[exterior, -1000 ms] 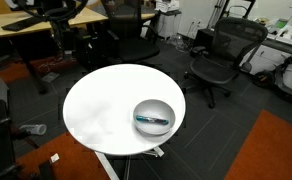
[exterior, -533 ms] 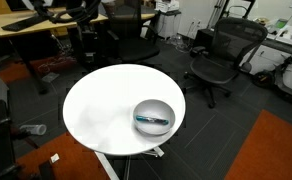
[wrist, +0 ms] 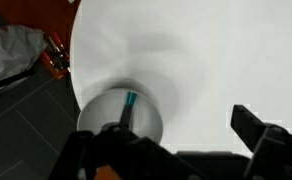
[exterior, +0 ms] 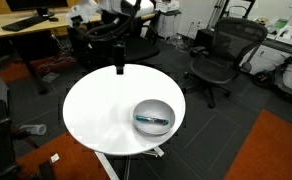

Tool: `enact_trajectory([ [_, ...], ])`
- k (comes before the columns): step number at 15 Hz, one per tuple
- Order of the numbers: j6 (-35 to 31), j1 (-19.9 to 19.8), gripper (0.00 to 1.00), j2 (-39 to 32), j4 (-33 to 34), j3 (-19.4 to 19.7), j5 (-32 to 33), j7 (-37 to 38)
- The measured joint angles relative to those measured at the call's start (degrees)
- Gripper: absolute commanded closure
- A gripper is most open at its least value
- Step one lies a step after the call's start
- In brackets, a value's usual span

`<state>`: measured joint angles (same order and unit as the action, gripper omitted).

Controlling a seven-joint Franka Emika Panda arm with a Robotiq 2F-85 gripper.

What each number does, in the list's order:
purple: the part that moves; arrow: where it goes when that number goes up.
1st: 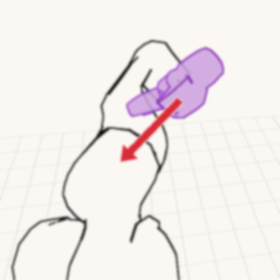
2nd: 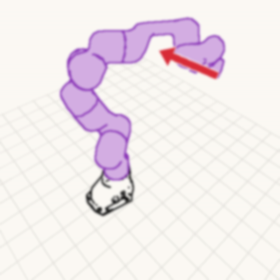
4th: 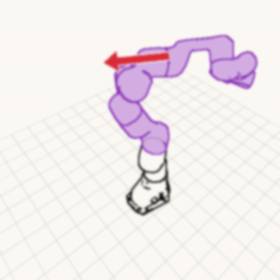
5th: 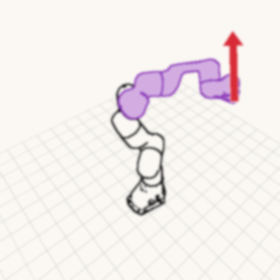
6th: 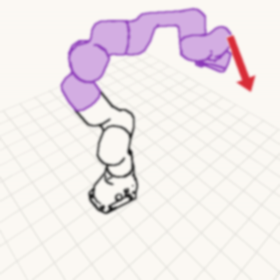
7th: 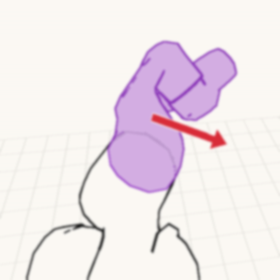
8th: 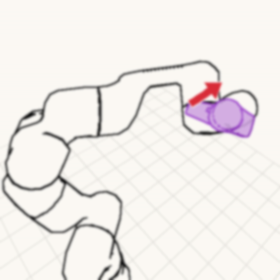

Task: Remove the marker from the bowl and put it on the table

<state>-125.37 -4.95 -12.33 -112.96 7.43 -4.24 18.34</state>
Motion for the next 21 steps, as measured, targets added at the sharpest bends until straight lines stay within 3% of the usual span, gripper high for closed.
enact_trajectory([
  [7, -0.51, -0.81, 0.0, -9.81, 7.67, 3.69, 0.99, 8.12],
  [21, -5.93, -3.46, 0.0, -22.46, 14.67, 4.54, -0.82, 9.09],
])
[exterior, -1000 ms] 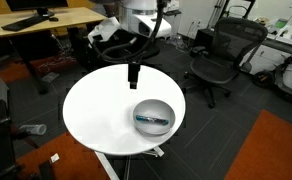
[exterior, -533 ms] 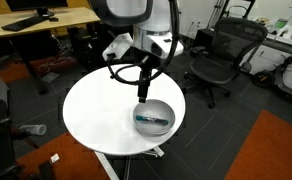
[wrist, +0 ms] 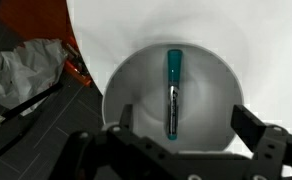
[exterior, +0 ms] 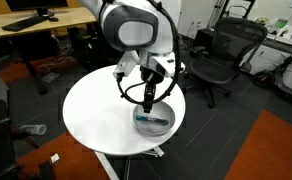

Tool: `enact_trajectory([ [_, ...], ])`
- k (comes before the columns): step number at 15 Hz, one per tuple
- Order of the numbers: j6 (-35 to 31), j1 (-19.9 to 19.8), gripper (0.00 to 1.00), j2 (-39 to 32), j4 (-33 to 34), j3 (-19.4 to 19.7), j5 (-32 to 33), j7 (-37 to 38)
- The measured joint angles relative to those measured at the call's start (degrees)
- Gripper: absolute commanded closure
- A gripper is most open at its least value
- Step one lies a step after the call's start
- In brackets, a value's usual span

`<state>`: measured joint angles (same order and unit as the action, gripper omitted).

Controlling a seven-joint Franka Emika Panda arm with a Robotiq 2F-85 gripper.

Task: Remove the marker from the bowl and put it on the table

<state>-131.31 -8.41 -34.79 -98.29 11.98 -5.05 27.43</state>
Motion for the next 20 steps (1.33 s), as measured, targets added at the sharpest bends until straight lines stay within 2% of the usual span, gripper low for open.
enact_trajectory([
  [8, -2.55, -1.61, 0.0, -4.75, 3.03, 0.03, -2.87, 0.0],
  [20, -2.72, -2.07, 0.0, -11.46, 8.15, 0.08, -3.06, 0.0],
])
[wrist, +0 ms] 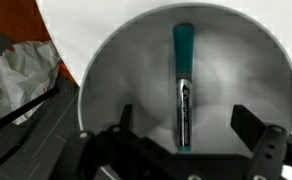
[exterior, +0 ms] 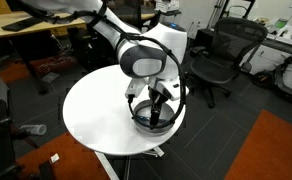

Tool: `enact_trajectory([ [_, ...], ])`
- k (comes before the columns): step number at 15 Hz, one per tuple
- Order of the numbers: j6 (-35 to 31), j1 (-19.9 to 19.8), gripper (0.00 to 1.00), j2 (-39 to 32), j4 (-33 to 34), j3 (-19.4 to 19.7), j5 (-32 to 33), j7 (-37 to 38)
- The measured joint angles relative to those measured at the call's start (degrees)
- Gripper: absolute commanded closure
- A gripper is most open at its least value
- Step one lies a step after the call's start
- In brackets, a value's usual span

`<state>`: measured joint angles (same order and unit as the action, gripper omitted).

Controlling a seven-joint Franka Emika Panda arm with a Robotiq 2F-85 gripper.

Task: Remove the marker from the bowl and put it on the table

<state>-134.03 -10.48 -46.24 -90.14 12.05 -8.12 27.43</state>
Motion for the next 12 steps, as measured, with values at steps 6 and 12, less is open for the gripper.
enact_trajectory([
  [6, 0.0, -0.42, 0.0, -2.86, 2.65, 0.13, 0.0, 0.0],
  [12, 0.0, -0.43, 0.58, -5.16, 5.02, 0.2, 0.0, 0.0],
])
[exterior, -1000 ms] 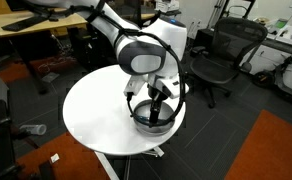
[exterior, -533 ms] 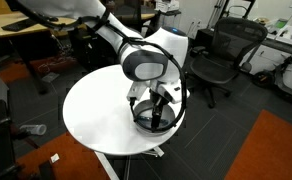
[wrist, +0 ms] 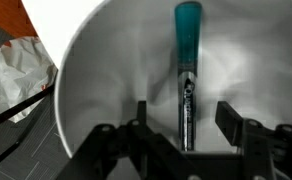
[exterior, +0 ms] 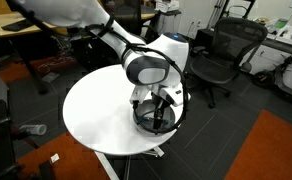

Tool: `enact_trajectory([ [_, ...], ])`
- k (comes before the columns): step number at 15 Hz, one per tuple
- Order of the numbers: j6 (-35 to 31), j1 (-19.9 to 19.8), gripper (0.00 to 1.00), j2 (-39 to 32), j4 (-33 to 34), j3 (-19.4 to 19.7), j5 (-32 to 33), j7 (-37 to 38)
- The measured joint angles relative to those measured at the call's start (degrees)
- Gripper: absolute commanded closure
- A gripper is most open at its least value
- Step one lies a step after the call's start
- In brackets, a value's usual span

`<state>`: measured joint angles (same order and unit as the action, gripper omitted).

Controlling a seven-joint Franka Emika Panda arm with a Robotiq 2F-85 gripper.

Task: Remove the marker from the bowl and put it on the table

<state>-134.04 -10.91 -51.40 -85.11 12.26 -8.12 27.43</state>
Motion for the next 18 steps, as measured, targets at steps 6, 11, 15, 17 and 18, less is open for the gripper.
enact_trajectory([
  [6, 0.0, 0.0, 1.0, -1.08, 1.45, 0.01, 0.0, 0.01],
  [11, 0.0, 0.08, 0.95, -1.01, 2.1, 0.01, 0.0, 0.02],
  [15, 0.03, 0.67, 0.95, 1.33, 2.13, 0.01, 0.0, 0.02],
  [17, 0.2, 1.25, 0.95, 3.53, 1.56, 0.02, 0.18, 0.02],
  [18, 0.2, 1.66, 0.95, 4.73, 1.16, 0.12, 0.36, 0.02],
])
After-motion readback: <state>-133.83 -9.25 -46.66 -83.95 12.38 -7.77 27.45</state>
